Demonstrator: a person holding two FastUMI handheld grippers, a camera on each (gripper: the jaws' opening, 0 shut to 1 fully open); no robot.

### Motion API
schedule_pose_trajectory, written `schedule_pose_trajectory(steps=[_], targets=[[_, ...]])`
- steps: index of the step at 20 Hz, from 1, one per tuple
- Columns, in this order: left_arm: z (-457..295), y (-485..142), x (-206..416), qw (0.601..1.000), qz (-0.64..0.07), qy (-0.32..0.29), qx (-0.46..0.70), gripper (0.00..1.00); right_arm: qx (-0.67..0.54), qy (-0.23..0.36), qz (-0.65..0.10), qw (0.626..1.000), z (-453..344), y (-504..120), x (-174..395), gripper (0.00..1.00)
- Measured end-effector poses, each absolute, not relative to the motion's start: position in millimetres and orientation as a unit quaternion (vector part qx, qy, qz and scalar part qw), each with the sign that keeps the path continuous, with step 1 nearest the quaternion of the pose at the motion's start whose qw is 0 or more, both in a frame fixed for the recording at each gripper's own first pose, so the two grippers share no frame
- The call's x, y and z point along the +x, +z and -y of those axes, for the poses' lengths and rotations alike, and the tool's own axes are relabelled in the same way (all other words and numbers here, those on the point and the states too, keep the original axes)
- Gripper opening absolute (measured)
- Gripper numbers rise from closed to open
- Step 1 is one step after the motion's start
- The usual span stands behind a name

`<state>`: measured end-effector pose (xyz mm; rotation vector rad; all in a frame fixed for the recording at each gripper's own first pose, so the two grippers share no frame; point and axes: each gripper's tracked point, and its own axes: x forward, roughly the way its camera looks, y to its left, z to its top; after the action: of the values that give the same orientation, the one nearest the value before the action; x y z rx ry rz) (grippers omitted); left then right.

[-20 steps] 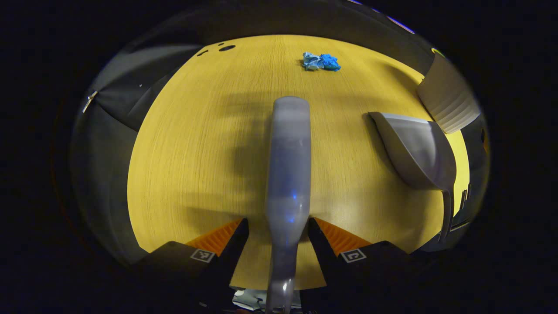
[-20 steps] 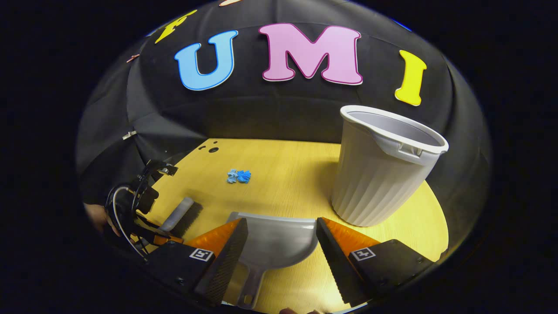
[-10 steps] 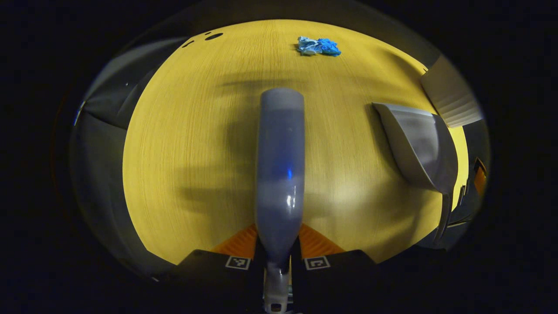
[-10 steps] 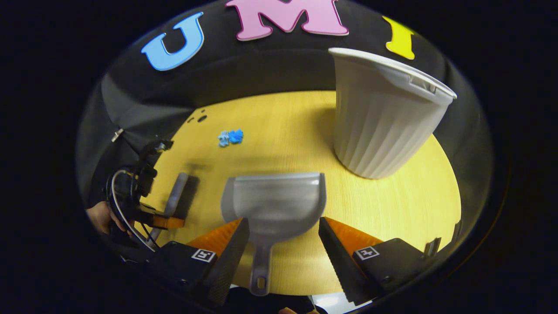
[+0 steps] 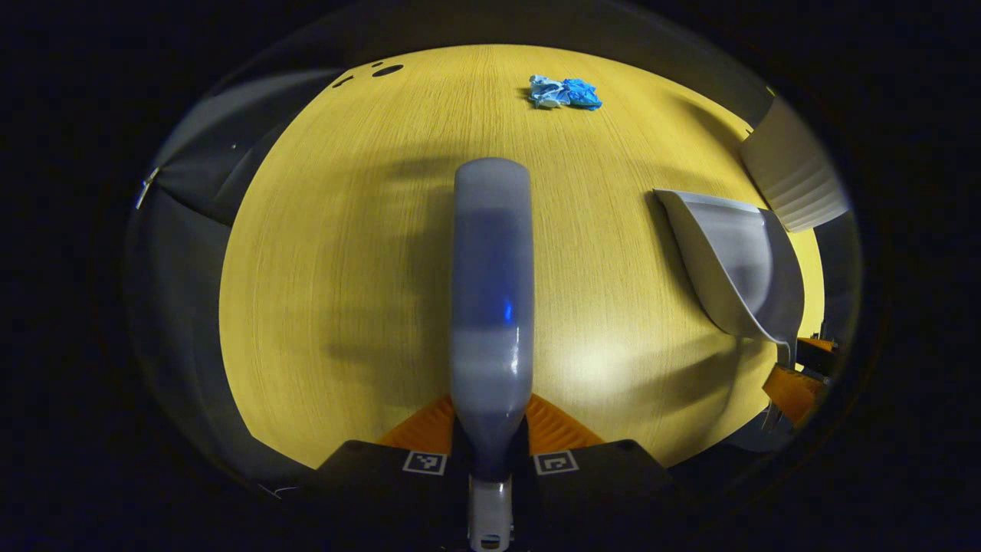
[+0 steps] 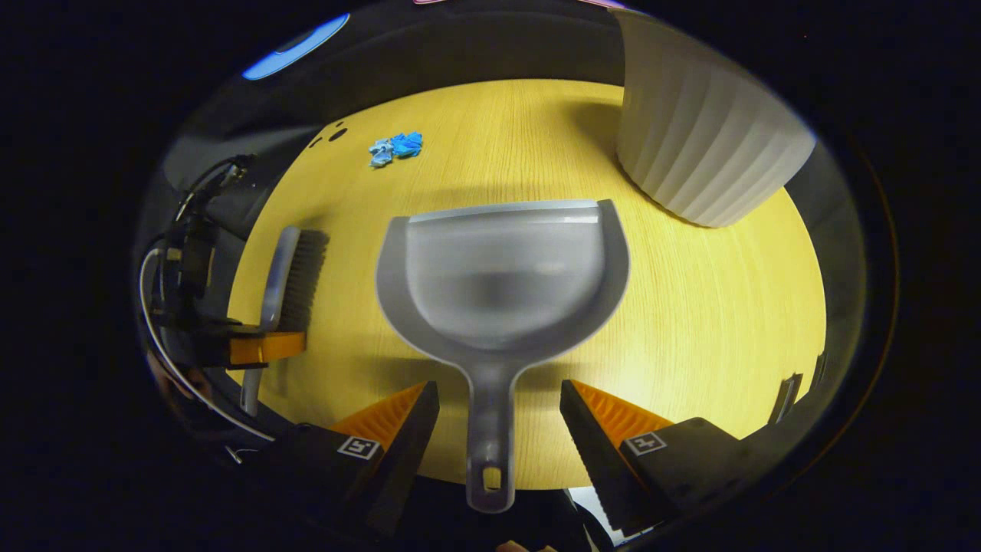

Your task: Pick up the small broom and dustpan from the desktop, sweep the trash into the dustpan with the broom, and then empty the trash into the garbage bin.

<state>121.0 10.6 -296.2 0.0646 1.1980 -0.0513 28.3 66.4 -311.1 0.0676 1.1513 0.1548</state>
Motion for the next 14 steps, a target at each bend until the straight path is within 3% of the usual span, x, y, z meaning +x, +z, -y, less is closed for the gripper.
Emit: schedule_pose_trajectory(steps=[2,4,11,13,14], targets=[[-12,-297,121,0.824,-0.566,-0.01,0.018,0.27,0.037,0.057,-0.552,0.831,-66,-320,37,0.99],[-12,-295,120,0.824,-0.567,0.007,0.003,0.27,0.037,0.048,-0.557,0.828,-64,-327,42,0.92],[-18,-293,129,0.833,-0.553,0.013,0.007,0.28,0.009,0.046,-0.564,0.824,-71,-347,49,0.89],[-25,-289,136,0.837,-0.547,0.016,0.017,0.27,-0.028,0.048,-0.561,0.826,-64,-351,53,0.78],[-28,-285,144,0.84,-0.542,0.017,0.019,0.27,-0.031,0.052,-0.561,0.825,-66,-352,56,0.66]])
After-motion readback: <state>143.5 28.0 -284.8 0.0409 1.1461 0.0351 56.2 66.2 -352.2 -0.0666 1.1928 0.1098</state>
